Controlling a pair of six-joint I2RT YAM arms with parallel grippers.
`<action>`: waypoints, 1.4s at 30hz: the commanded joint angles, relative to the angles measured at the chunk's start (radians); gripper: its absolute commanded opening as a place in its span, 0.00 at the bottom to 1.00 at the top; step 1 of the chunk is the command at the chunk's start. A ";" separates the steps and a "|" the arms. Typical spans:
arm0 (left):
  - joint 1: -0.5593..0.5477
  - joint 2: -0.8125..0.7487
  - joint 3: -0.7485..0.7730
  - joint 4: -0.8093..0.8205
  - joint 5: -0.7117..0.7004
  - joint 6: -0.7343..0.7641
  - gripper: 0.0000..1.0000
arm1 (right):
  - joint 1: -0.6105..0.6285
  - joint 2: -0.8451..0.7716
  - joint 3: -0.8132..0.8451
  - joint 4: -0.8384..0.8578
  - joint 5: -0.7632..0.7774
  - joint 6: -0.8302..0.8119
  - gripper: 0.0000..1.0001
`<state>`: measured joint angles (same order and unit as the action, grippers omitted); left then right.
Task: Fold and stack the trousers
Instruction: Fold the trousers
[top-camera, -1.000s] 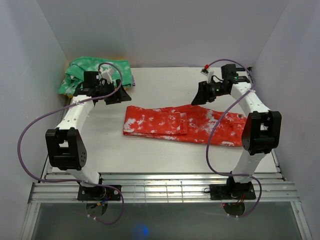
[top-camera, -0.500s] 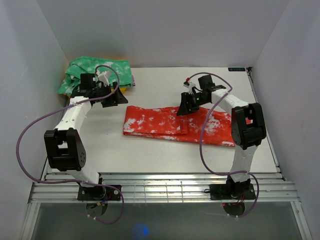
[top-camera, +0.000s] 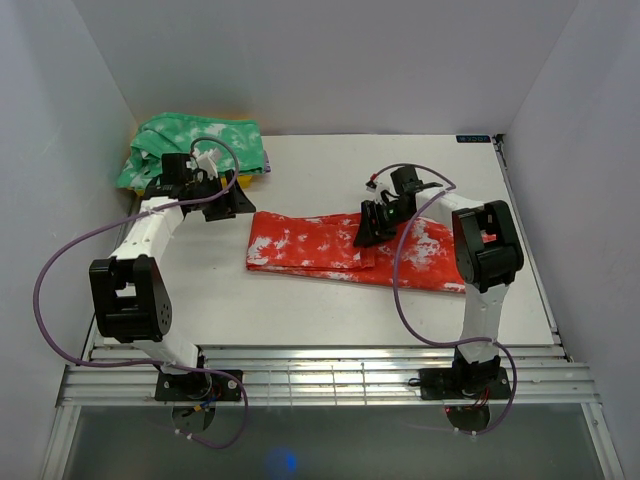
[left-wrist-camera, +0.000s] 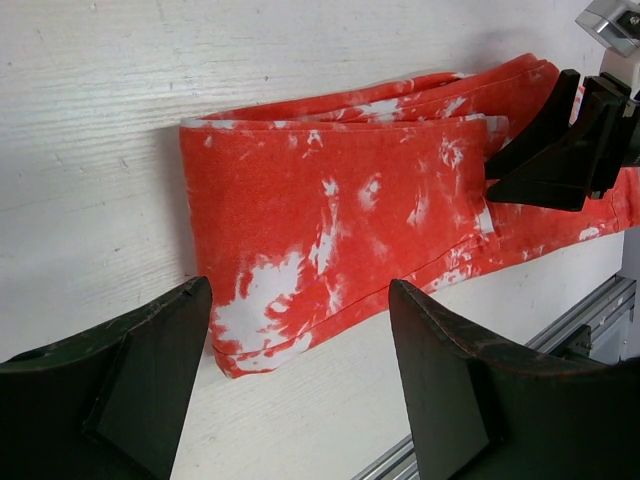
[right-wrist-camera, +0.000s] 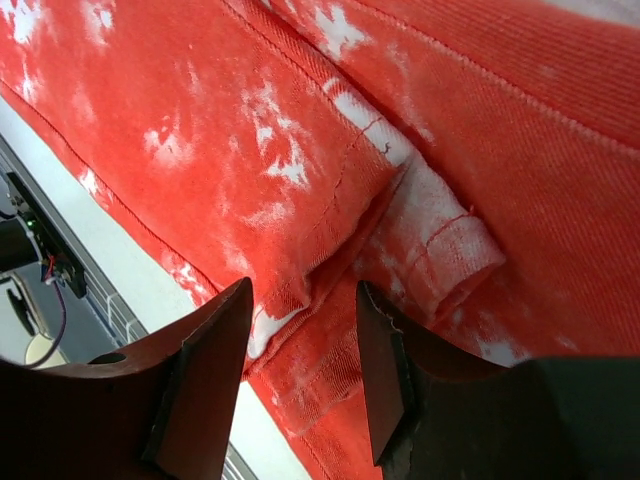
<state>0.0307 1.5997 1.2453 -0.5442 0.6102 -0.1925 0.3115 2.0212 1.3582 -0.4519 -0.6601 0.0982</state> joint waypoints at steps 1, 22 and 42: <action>0.002 -0.038 -0.014 0.016 0.008 -0.001 0.82 | 0.011 0.014 0.009 0.039 -0.007 0.035 0.52; -0.006 -0.056 -0.075 0.044 -0.009 0.288 0.82 | -0.025 -0.093 0.009 0.033 -0.102 0.023 0.08; -0.370 -0.093 -0.142 -0.062 -0.259 1.081 0.71 | -0.084 -0.007 0.004 -0.094 0.002 -0.094 0.29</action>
<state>-0.3302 1.5478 1.1019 -0.6216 0.4000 0.7731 0.2314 2.0117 1.3495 -0.5110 -0.6720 0.0383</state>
